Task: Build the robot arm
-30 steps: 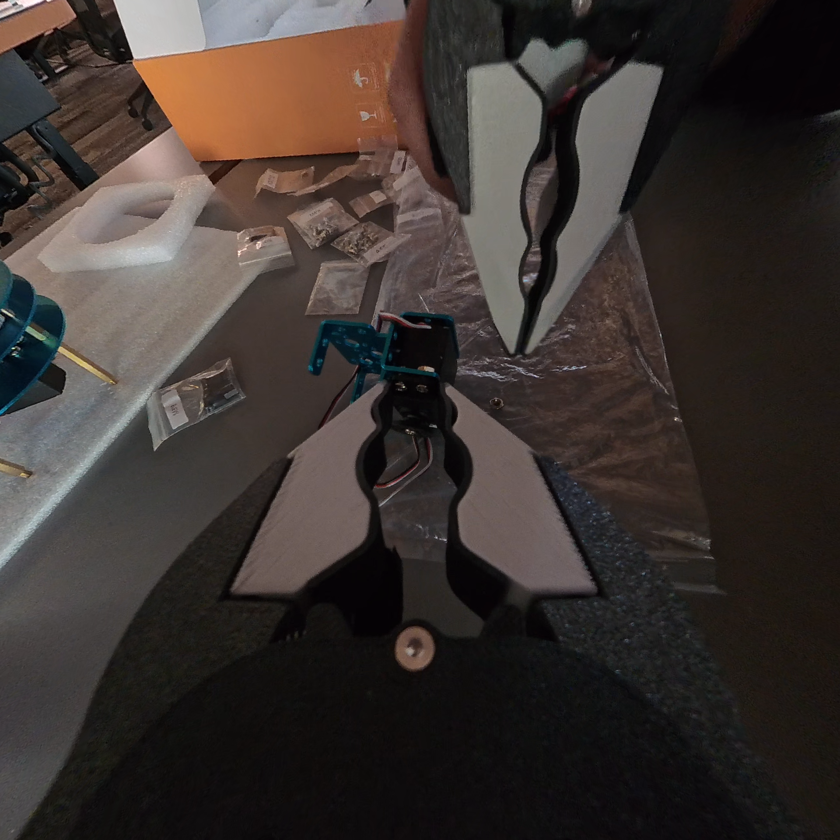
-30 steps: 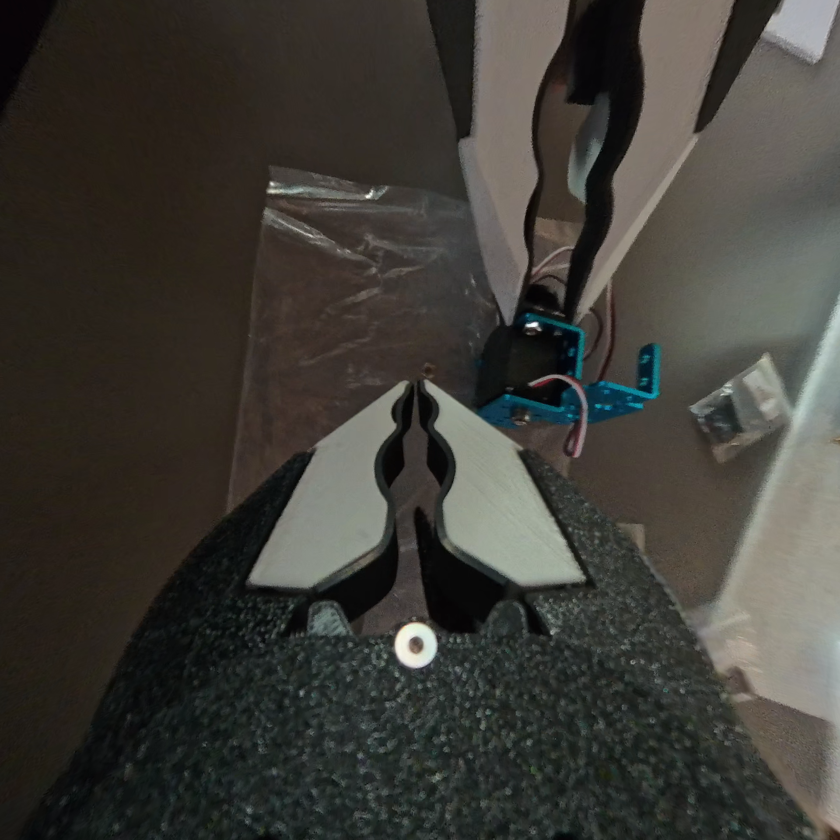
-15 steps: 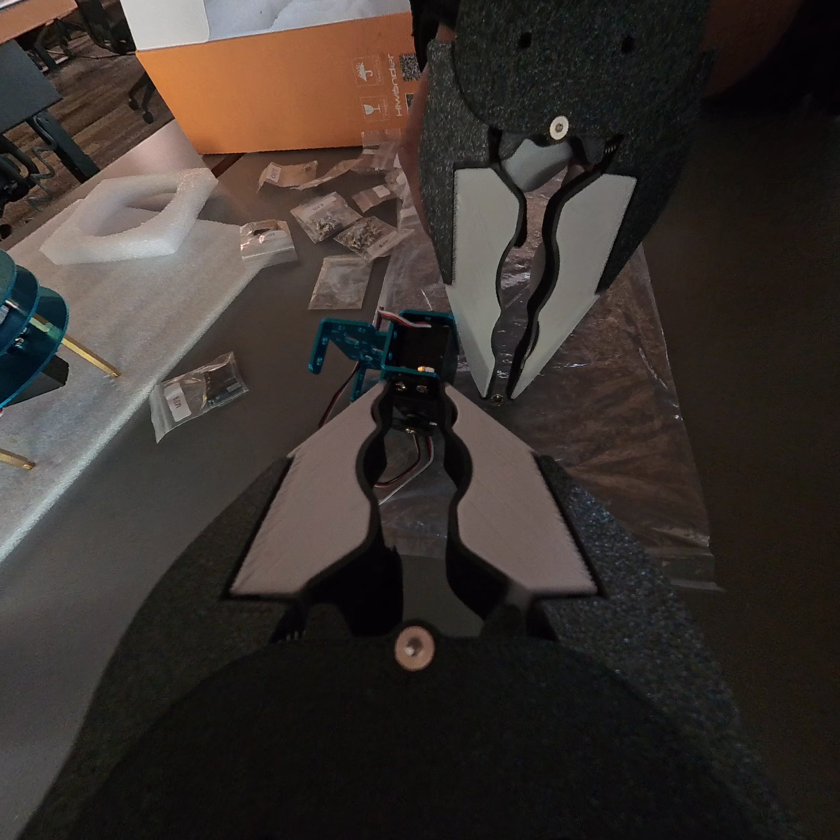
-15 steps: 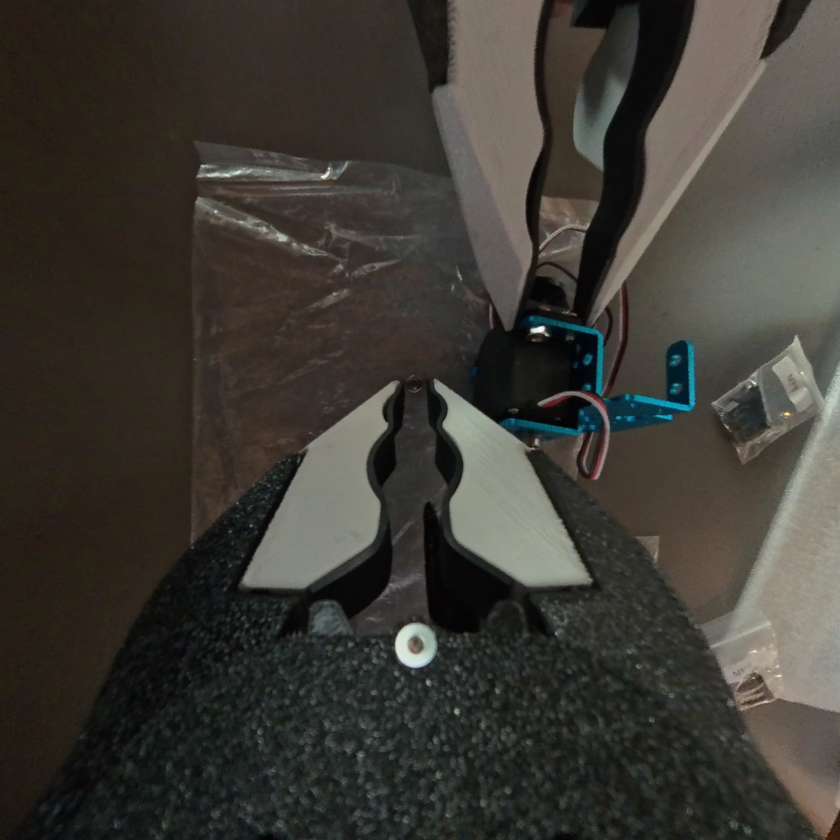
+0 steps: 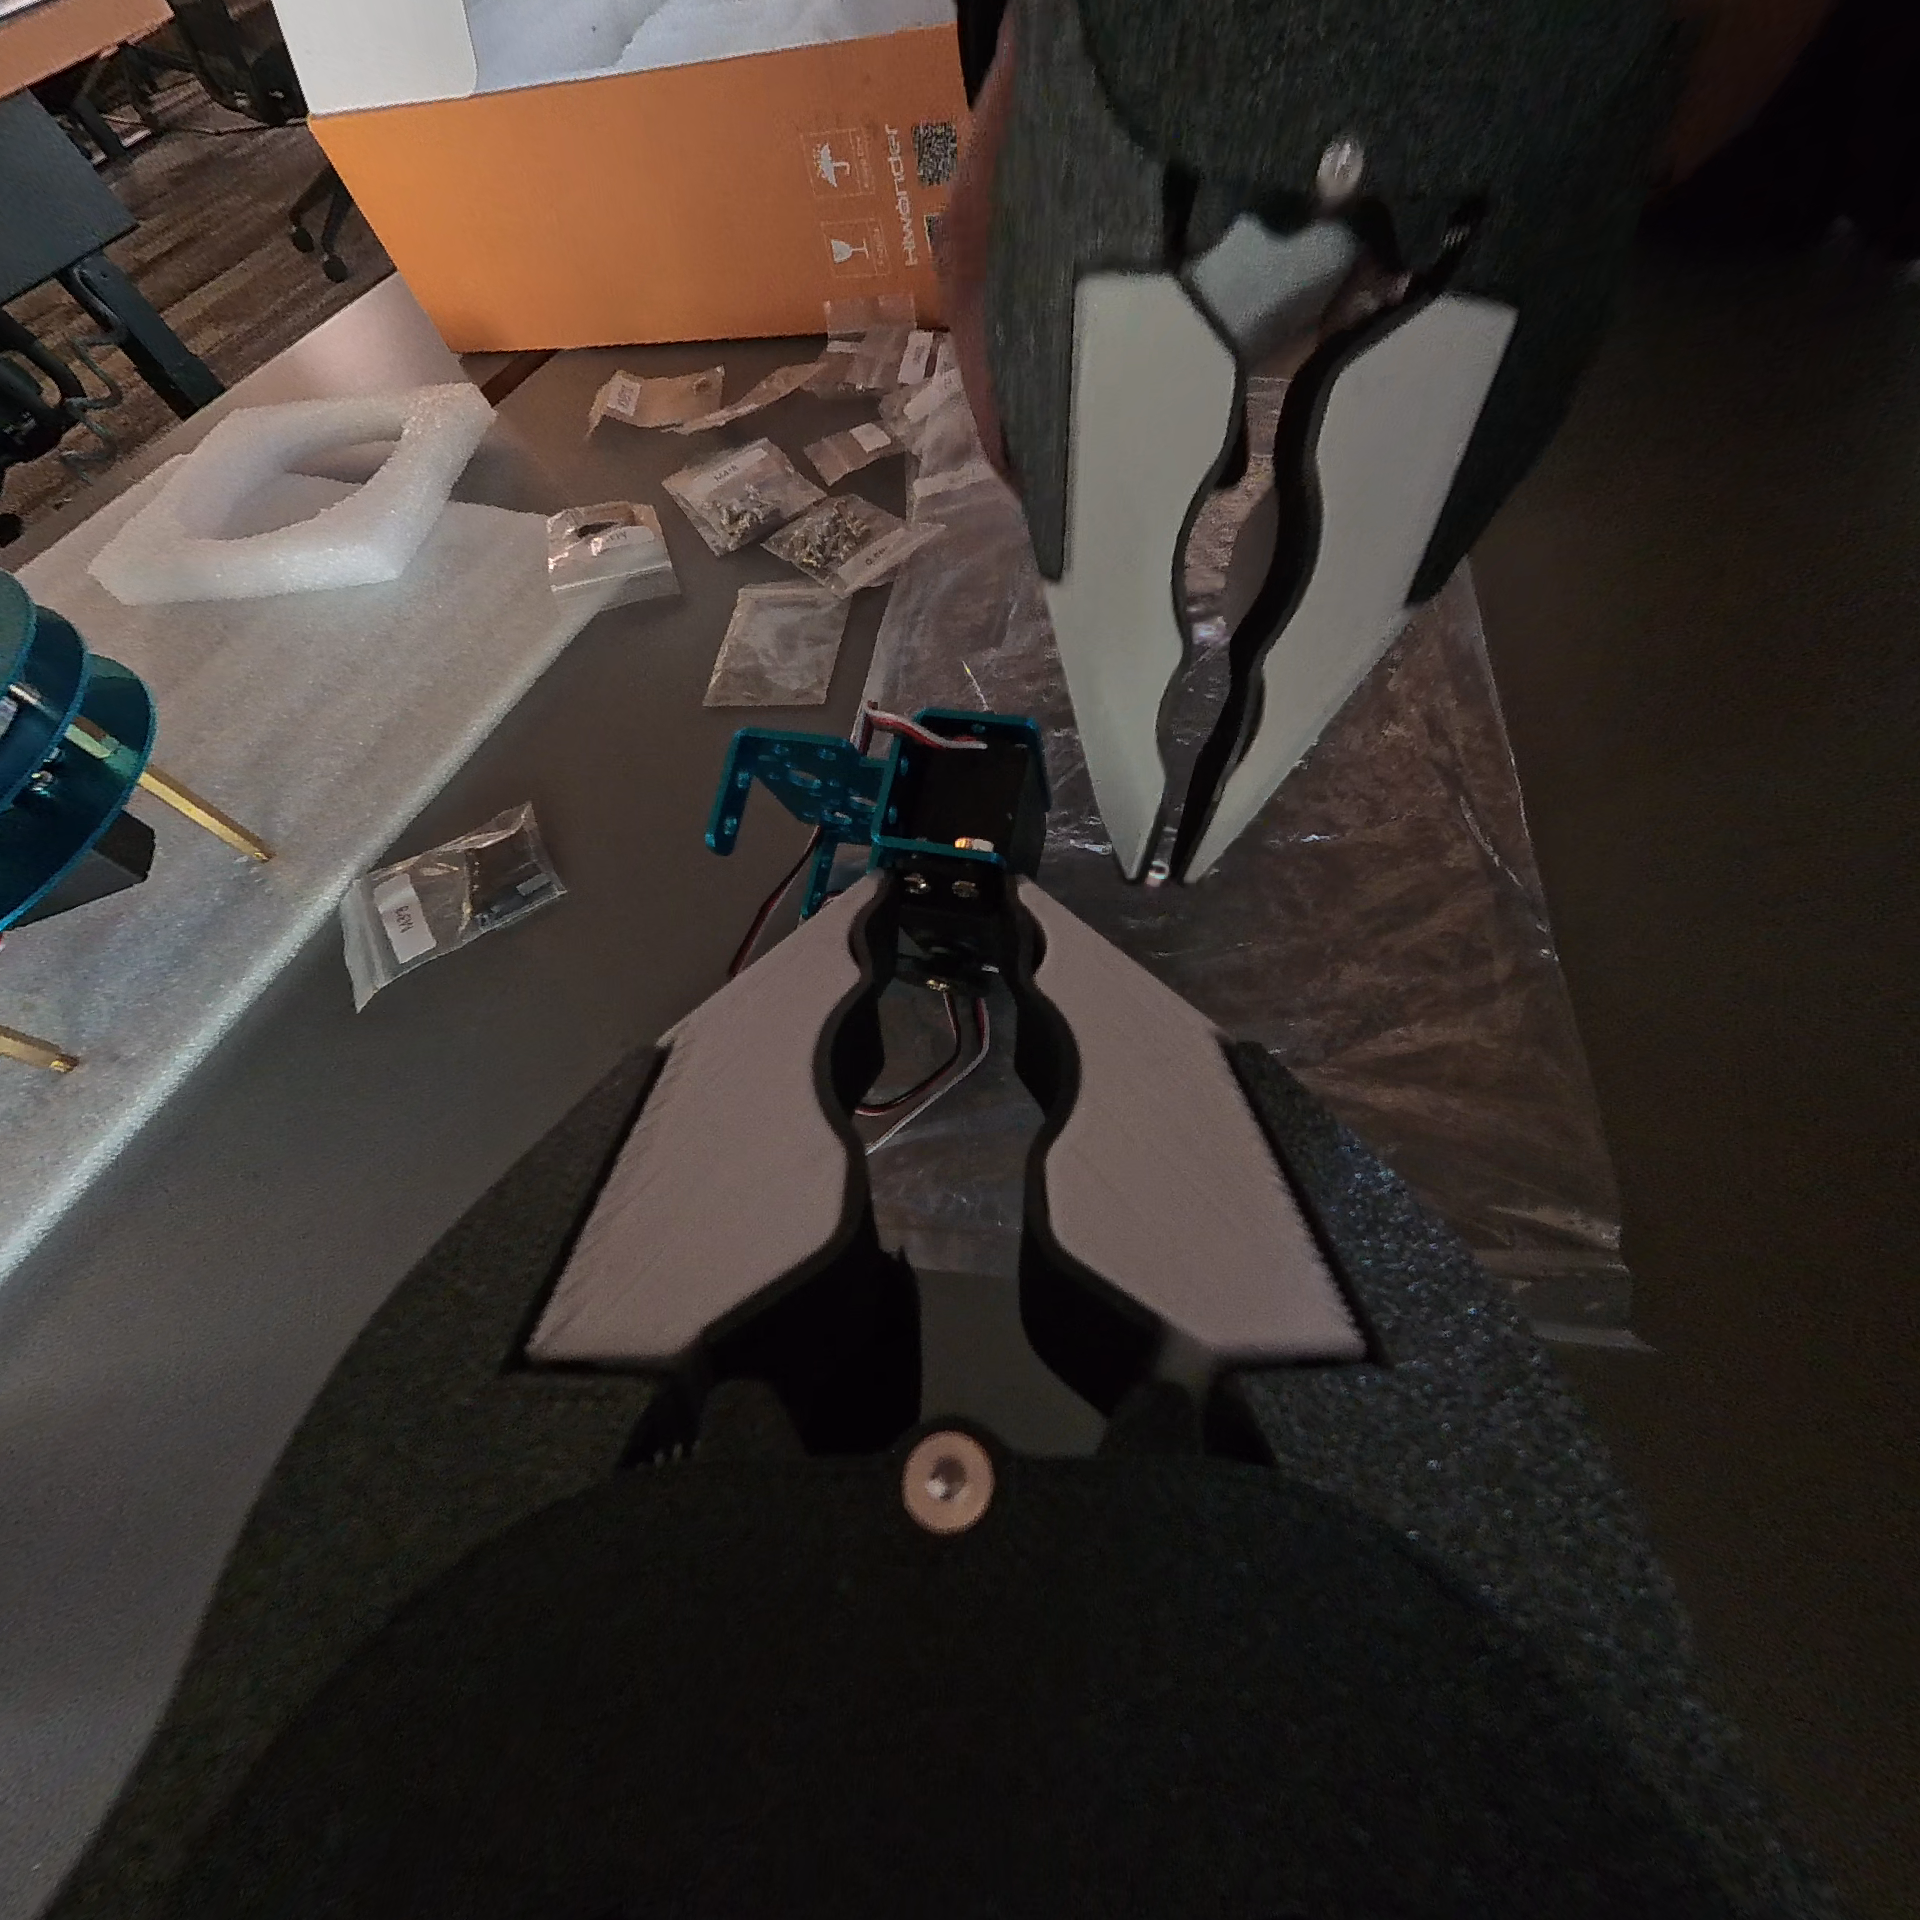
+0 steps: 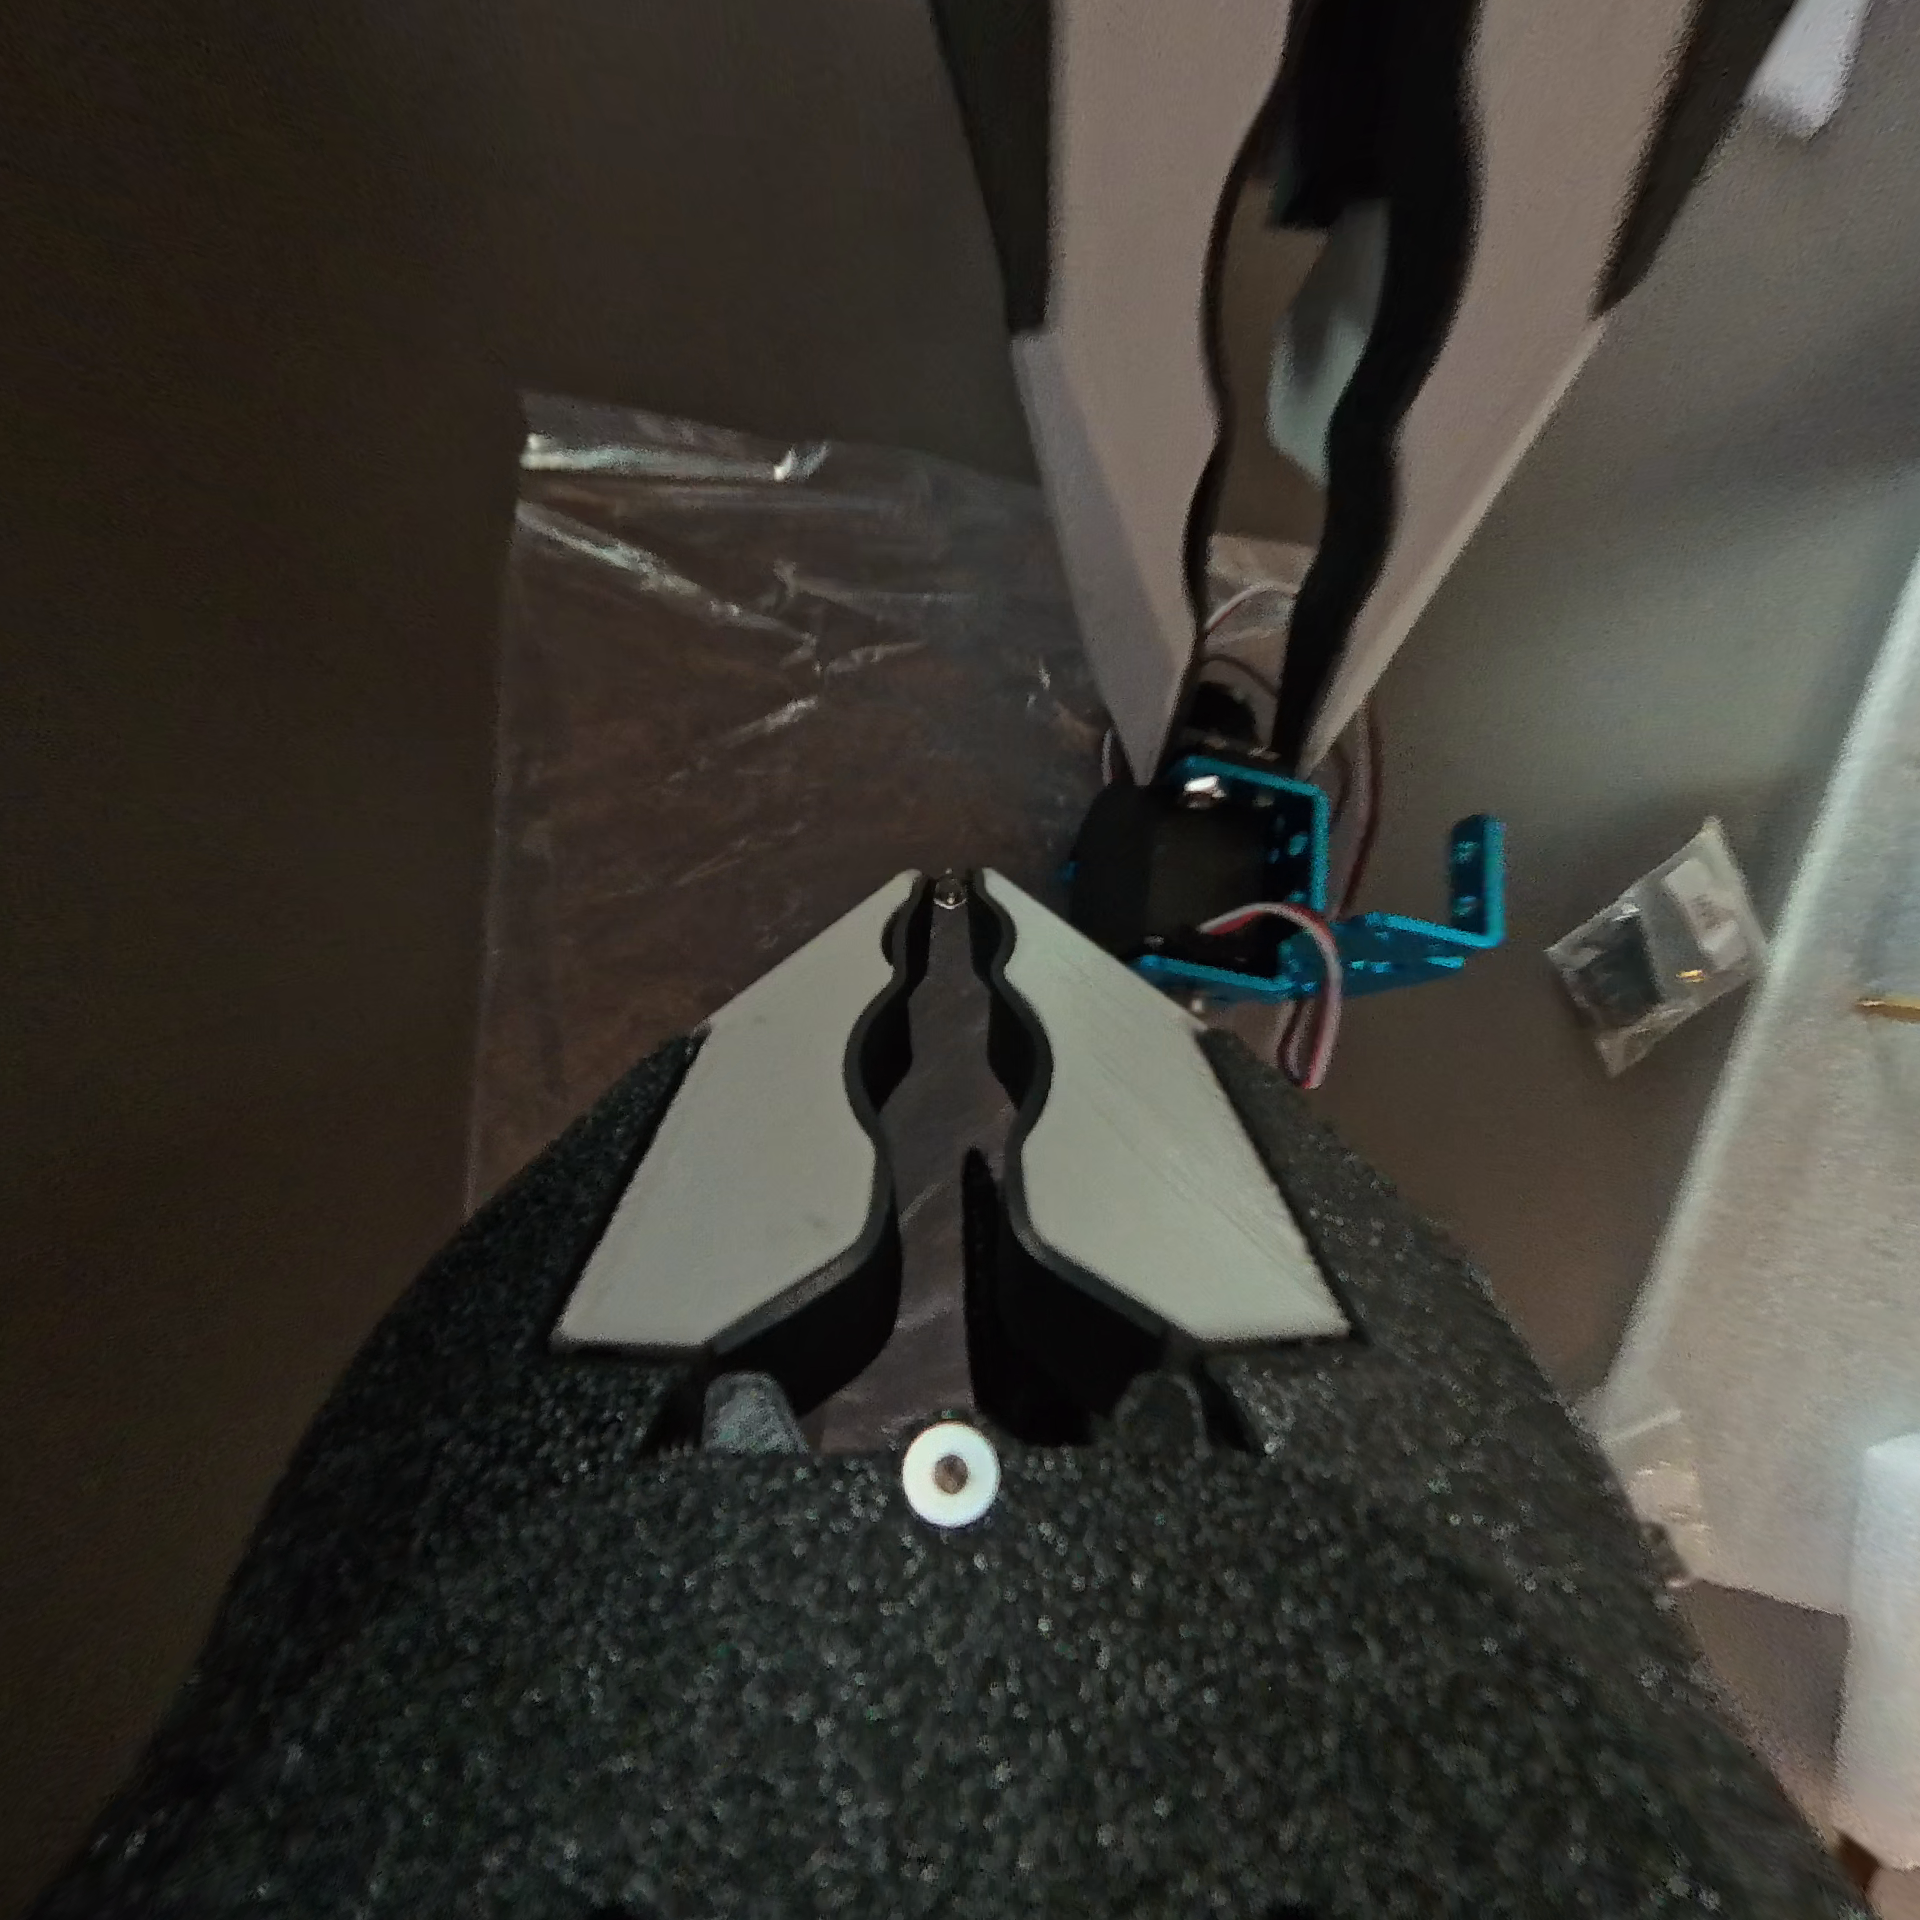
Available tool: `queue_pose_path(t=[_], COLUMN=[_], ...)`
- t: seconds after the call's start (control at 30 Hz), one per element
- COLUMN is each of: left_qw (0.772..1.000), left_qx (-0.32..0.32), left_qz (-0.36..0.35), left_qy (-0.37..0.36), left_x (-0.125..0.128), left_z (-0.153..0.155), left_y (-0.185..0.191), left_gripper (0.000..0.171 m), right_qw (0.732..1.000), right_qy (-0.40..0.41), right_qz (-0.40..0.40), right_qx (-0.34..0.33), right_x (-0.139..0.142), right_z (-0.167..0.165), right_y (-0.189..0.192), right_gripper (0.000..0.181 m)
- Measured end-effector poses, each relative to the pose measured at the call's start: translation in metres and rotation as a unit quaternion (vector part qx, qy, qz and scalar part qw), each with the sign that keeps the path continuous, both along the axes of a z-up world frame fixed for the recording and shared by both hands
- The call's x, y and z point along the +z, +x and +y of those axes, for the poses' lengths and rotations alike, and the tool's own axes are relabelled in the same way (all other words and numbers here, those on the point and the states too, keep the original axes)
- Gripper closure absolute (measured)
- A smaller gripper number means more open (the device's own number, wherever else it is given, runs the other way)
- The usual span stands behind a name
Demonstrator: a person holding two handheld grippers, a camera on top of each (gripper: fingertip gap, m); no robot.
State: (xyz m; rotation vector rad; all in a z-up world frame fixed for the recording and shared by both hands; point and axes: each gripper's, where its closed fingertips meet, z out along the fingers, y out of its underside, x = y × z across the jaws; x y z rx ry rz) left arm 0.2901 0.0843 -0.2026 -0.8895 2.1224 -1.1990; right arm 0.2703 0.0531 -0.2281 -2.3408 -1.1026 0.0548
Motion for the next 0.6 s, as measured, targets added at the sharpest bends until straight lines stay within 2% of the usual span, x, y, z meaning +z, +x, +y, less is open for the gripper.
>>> queue_pose_path(t=[0.17, 0.33, 0.4, 0.6], left_qw=[1.0, 1.0, 1.0, 1.0], left_qx=[-0.001, -0.001, 0.0, 0.0], left_qz=[0.0, -0.003, -0.003, -0.005], left_qy=[0.0, 0.002, 0.003, 0.005], left_x=[0.0, 0.0, 0.0, 0.0], left_z=[0.0, -0.001, -0.001, -0.001], left_y=[0.0, 0.001, 0.001, 0.0], left_gripper=[0.153, 0.153, 0.153, 0.153], right_qw=[0.995, 0.996, 0.997, 0.996], right_qy=[0.094, 0.086, 0.069, 0.089], right_qz=[-0.007, 0.009, 0.01, -0.012], right_qx=[-0.026, -0.024, -0.018, 0.0], right_x=[0.042, 0.042, 0.036, 0.035], right_z=[0.024, 0.04, 0.04, 0.04], right_y=[0.016, 0.023, 0.023, 0.024], right_gripper=[0.176, 0.176, 0.176, 0.175])
